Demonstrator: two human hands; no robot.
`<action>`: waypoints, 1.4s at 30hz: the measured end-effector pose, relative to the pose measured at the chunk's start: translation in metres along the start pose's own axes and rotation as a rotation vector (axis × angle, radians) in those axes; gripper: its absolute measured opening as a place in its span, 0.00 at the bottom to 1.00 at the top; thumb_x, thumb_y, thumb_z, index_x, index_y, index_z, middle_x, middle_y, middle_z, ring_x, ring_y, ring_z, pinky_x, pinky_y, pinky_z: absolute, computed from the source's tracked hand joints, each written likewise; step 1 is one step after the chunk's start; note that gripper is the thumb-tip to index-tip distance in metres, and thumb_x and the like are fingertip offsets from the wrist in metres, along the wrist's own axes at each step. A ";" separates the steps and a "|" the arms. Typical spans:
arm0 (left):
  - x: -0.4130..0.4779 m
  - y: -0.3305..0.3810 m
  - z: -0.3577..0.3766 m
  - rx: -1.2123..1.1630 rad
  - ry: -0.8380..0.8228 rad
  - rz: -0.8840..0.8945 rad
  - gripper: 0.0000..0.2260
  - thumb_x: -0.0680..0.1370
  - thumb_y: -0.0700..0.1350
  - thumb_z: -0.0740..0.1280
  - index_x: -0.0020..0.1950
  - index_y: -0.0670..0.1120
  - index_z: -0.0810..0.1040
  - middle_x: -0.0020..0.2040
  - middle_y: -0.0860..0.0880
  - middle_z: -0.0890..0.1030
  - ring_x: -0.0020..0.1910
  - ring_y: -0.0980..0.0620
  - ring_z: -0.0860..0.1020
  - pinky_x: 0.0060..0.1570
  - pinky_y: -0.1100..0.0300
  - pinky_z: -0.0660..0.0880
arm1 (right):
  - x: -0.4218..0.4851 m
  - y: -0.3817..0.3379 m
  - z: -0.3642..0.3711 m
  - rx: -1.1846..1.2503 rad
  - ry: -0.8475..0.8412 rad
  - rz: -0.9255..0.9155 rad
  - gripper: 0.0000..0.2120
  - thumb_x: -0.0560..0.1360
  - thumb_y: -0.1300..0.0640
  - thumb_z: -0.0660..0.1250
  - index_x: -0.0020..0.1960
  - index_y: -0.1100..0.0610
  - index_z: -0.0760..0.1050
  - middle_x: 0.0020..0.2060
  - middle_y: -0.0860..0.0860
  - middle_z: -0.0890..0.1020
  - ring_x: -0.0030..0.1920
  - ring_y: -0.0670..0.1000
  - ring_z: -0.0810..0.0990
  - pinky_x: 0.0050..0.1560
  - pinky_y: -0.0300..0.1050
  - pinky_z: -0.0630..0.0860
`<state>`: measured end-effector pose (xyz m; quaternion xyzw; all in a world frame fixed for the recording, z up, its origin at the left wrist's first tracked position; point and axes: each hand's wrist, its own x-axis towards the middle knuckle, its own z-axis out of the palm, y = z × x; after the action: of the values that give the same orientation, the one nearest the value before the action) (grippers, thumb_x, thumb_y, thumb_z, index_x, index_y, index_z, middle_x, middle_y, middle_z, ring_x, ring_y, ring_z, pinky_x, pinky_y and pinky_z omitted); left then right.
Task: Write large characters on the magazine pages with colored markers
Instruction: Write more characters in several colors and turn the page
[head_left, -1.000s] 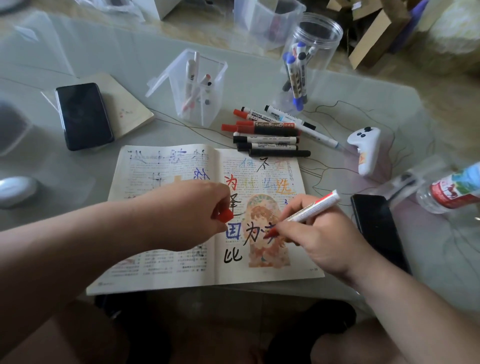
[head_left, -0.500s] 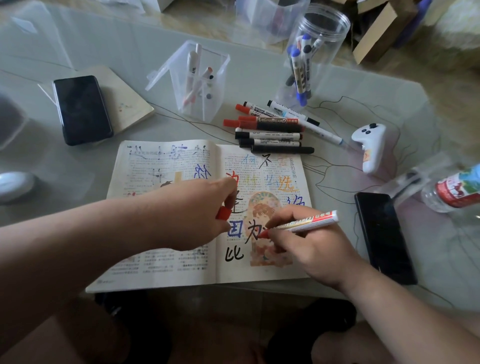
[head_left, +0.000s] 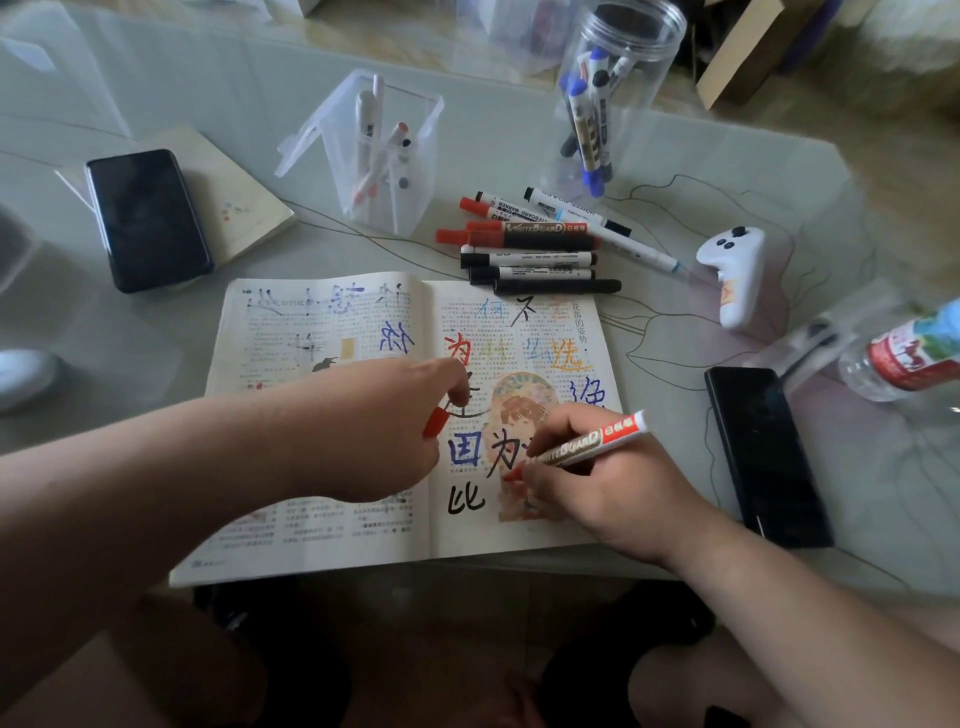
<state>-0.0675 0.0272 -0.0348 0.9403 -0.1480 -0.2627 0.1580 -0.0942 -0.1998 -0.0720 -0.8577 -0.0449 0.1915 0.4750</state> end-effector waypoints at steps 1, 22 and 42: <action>0.000 0.001 0.001 0.009 -0.005 0.008 0.16 0.80 0.47 0.63 0.65 0.61 0.67 0.48 0.58 0.77 0.42 0.58 0.76 0.39 0.61 0.73 | 0.000 0.001 0.000 0.002 0.003 -0.007 0.07 0.70 0.55 0.78 0.43 0.52 0.80 0.36 0.48 0.83 0.38 0.49 0.82 0.40 0.45 0.79; 0.002 0.004 0.006 0.010 -0.021 0.032 0.05 0.82 0.48 0.64 0.52 0.59 0.72 0.48 0.59 0.77 0.45 0.58 0.76 0.45 0.60 0.76 | 0.001 0.008 0.004 -0.082 0.015 -0.068 0.08 0.70 0.52 0.80 0.41 0.54 0.83 0.36 0.48 0.84 0.38 0.48 0.83 0.42 0.52 0.79; 0.002 0.009 0.004 0.014 -0.021 0.022 0.03 0.82 0.49 0.63 0.53 0.58 0.72 0.52 0.58 0.79 0.47 0.57 0.77 0.44 0.62 0.76 | -0.002 0.009 0.005 -0.110 0.077 -0.031 0.08 0.73 0.55 0.76 0.41 0.55 0.77 0.34 0.49 0.82 0.35 0.47 0.80 0.37 0.47 0.76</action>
<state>-0.0693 0.0173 -0.0352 0.9368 -0.1618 -0.2699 0.1528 -0.0991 -0.2012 -0.0817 -0.8886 -0.0503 0.1481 0.4313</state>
